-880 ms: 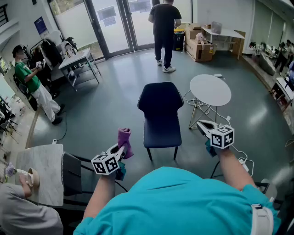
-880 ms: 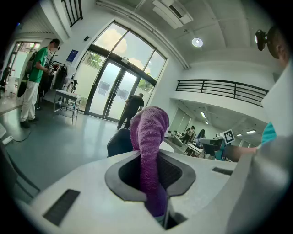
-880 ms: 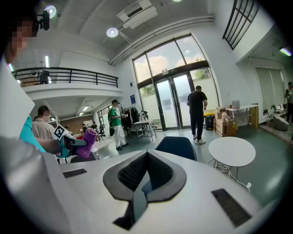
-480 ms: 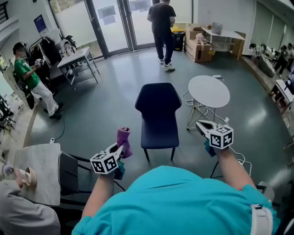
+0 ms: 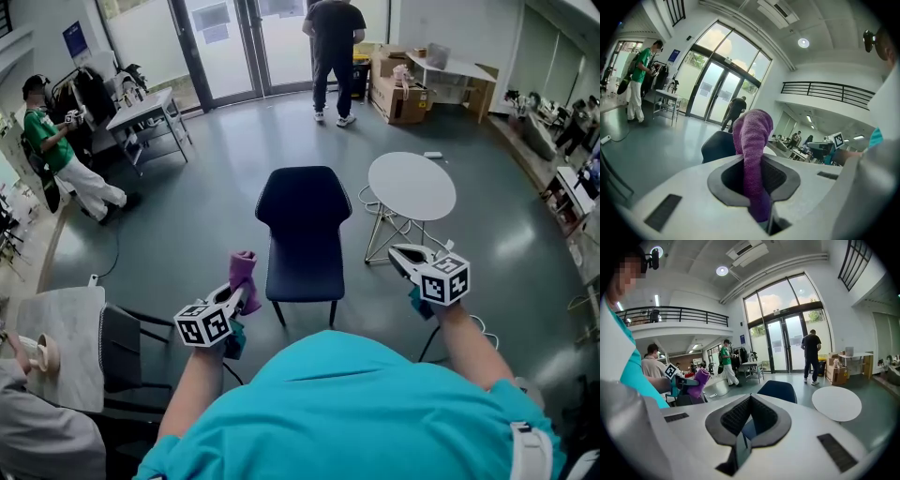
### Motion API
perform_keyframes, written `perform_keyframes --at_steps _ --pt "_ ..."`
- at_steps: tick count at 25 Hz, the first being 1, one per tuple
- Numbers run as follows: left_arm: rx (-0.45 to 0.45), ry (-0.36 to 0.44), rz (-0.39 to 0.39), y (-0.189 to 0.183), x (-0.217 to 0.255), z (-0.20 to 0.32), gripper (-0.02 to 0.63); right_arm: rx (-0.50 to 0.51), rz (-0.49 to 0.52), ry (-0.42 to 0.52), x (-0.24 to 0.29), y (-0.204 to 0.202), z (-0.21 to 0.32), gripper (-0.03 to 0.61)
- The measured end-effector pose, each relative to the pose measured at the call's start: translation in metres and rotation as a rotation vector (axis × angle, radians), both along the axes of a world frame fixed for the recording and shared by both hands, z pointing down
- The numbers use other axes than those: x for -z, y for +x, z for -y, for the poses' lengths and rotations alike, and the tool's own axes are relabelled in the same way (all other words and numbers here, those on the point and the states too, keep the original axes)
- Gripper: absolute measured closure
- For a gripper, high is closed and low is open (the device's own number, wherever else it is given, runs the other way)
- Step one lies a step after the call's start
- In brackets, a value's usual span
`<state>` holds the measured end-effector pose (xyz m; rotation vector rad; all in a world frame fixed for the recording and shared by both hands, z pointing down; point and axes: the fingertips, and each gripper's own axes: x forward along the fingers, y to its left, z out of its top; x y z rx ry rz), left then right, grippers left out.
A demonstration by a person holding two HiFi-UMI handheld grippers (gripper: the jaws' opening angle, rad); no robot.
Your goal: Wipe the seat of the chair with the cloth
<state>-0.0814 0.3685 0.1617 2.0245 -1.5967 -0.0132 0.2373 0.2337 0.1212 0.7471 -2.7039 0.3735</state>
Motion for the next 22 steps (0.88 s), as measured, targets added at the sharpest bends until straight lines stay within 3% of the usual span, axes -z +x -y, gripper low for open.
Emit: perform_keyframes --at_steps 6,10,15,22 --pt "-0.014 -0.012 -0.010 0.038 -0.005 0.024 0.561 0.001 -0.003 -0.018 -0.008 0.037 0.018 0.583" --pt "-0.026 -0.037 -0.011 0.044 -0.013 0.039 0.561 -0.001 0.001 -0.057 -0.024 0.040 0.033 0.581" --pt "-0.021 -0.058 -0.026 0.006 -0.032 0.069 0.561 0.015 -0.010 -0.082 -0.044 0.000 0.059 0.581" --pt "-0.112 -0.067 -0.064 -0.080 -0.052 0.154 0.561 -0.025 0.007 -0.064 -0.045 -0.104 0.121 0.583"
